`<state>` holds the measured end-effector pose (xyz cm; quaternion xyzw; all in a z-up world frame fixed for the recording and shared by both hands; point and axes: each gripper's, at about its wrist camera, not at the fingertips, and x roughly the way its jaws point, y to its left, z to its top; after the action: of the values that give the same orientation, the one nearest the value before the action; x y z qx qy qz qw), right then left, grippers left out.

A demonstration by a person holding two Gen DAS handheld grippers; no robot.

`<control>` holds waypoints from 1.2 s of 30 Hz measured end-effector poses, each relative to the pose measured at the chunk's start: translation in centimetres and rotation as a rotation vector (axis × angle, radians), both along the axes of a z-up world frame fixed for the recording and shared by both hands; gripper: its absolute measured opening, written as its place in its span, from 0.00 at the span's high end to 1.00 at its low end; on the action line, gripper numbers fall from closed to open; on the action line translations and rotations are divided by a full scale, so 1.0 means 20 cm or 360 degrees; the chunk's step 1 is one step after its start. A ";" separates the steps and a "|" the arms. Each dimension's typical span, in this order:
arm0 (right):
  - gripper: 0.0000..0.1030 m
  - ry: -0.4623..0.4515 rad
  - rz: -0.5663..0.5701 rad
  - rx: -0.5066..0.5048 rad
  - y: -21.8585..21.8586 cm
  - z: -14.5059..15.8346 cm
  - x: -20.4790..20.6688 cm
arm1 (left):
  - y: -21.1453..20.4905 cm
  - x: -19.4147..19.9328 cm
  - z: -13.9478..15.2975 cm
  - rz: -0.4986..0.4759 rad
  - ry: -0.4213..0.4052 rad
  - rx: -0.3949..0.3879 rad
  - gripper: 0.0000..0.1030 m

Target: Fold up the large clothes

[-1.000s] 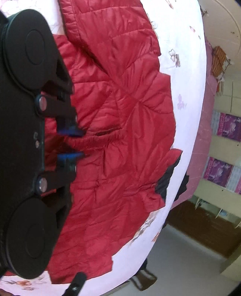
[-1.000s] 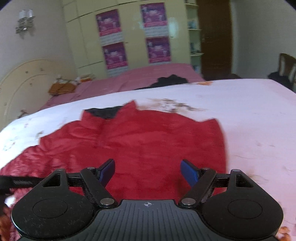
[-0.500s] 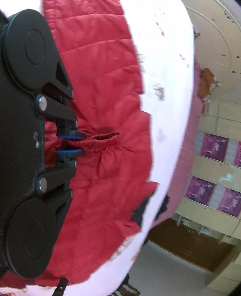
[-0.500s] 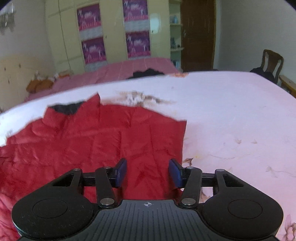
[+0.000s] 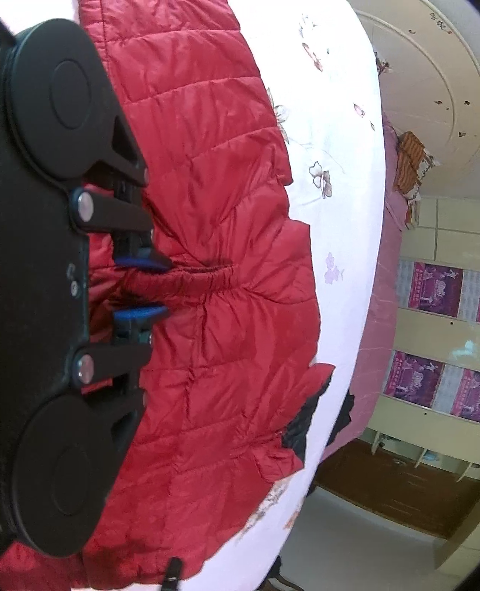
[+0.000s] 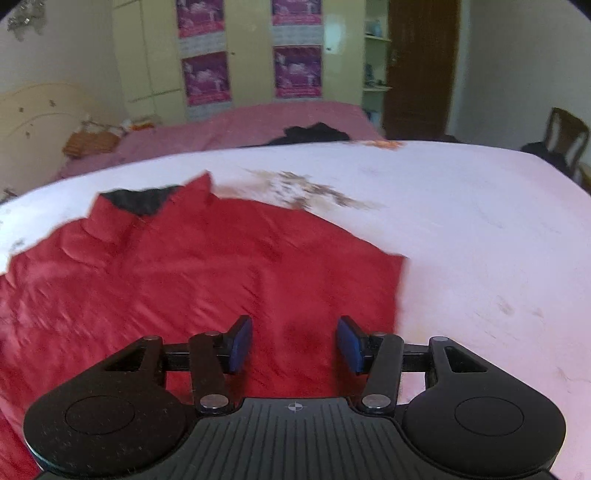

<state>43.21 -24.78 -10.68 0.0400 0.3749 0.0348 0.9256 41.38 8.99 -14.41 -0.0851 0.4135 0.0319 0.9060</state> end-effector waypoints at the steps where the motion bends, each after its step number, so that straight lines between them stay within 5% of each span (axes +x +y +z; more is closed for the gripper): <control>1: 0.50 -0.0008 0.0020 -0.0014 0.04 0.00 0.04 | 0.00 0.00 0.01 0.0014 -0.0002 0.0005 0.79; 9: 0.50 0.0039 -0.0014 -0.0069 0.09 -0.08 0.19 | -0.06 -0.05 0.16 -0.0063 -0.0170 0.0058 0.78; 17: 0.50 0.0001 -0.0019 -0.0141 0.07 -0.08 0.22 | -0.14 0.16 0.00 -0.0088 0.0020 0.0054 0.77; 20: 0.50 0.0093 -0.0040 -0.0171 0.04 -0.16 0.26 | -0.13 0.20 -0.06 -0.0069 0.0067 0.0049 0.76; 28: 0.50 0.0130 -0.0029 -0.0146 0.01 -0.18 0.29 | -0.15 0.21 -0.08 -0.0074 0.0086 0.0086 0.77; 36: 0.50 0.0027 0.0109 -0.0074 0.11 -0.08 0.00 | -0.15 0.21 -0.08 -0.0095 0.0083 0.0102 0.76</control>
<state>43.28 -22.62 -12.29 0.0060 0.3847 0.0574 0.9212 45.62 6.01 -16.00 -0.0426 0.4381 0.0203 0.8977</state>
